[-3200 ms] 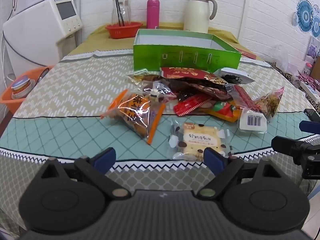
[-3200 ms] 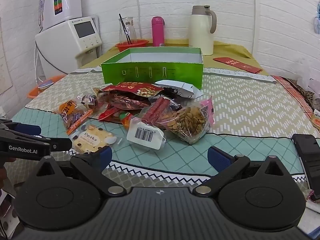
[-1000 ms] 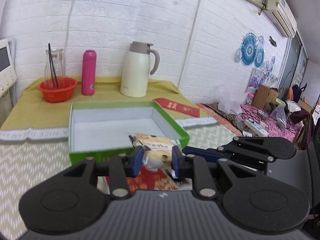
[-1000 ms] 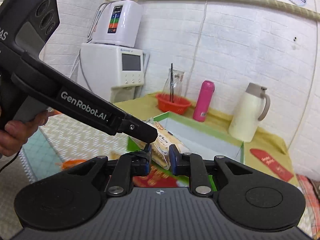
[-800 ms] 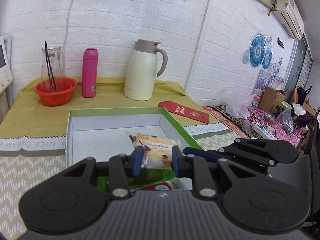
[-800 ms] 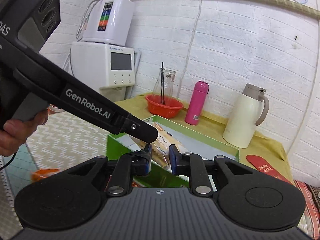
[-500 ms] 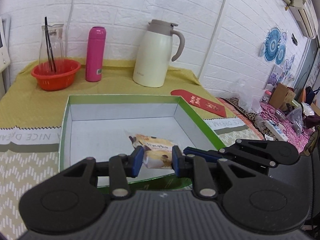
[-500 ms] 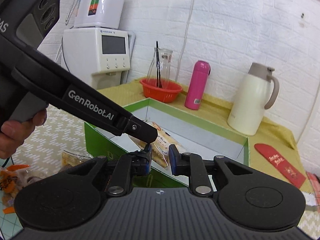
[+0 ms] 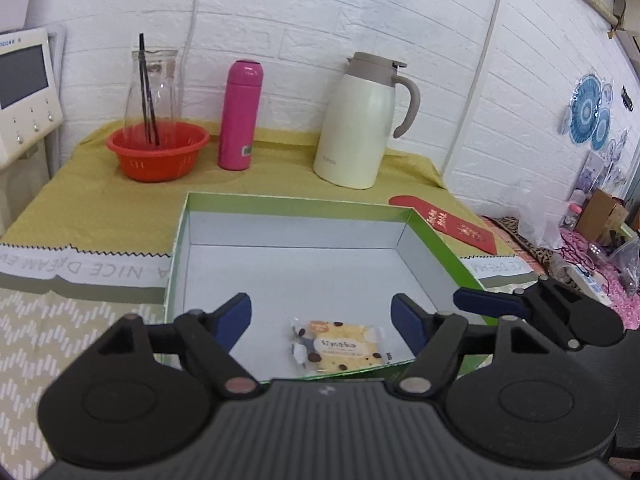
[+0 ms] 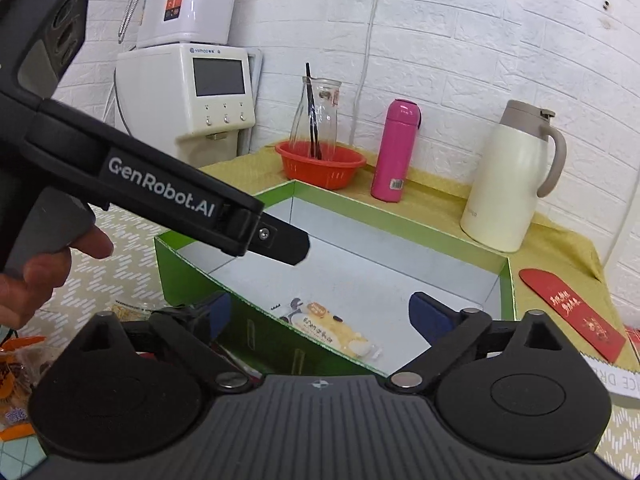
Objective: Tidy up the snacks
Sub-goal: 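Carry the cracker packet into the green box and open the left tool, then move the left tool back to the snack pile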
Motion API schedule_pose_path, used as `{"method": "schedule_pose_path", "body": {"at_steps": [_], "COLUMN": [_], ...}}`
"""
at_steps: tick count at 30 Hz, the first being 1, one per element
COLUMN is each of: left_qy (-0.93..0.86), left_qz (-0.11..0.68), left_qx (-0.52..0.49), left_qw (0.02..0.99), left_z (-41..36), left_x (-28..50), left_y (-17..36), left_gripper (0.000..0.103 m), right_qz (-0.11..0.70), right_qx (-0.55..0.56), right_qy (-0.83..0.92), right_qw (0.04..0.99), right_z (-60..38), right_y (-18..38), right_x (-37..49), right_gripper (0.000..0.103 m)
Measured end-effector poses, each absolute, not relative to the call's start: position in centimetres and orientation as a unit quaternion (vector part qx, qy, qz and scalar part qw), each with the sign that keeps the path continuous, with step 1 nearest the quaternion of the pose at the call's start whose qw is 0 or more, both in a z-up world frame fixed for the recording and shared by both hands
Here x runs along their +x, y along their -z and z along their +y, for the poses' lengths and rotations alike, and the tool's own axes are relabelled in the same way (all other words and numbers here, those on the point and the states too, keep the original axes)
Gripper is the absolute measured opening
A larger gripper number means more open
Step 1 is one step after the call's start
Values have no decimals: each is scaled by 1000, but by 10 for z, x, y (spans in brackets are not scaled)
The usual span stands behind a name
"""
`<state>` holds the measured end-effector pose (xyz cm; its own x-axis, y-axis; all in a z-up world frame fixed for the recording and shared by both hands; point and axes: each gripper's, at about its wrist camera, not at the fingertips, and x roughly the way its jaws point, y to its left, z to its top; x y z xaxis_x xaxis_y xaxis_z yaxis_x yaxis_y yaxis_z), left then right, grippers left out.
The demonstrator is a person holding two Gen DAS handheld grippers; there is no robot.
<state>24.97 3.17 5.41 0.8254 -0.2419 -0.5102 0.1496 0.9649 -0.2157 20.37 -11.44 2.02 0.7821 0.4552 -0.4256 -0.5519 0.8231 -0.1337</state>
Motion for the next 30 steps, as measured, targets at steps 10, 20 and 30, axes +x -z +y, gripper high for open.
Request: {"method": "schedule_pose_path", "body": {"at_steps": [10,20,30], "left_qy": [70,84,118], "left_qz": [246,231,224], "left_qx": [-48,-50,-54], "left_qw": [966,968,966], "left_z": [25,14,4], "left_x": [213,156,79], "left_y": [-68,-90,-95], "left_gripper": [88,88,88], "right_qz": [224,229,191], "right_qx": [-53,-18,-30], "right_qy": [-239,-228,-188], "right_qw": [943,946,963], "right_z": [-139,-166,-210], "right_y": [-41,-67,-87], "right_x": [182,120,31], "right_gripper": [103,103,103]}}
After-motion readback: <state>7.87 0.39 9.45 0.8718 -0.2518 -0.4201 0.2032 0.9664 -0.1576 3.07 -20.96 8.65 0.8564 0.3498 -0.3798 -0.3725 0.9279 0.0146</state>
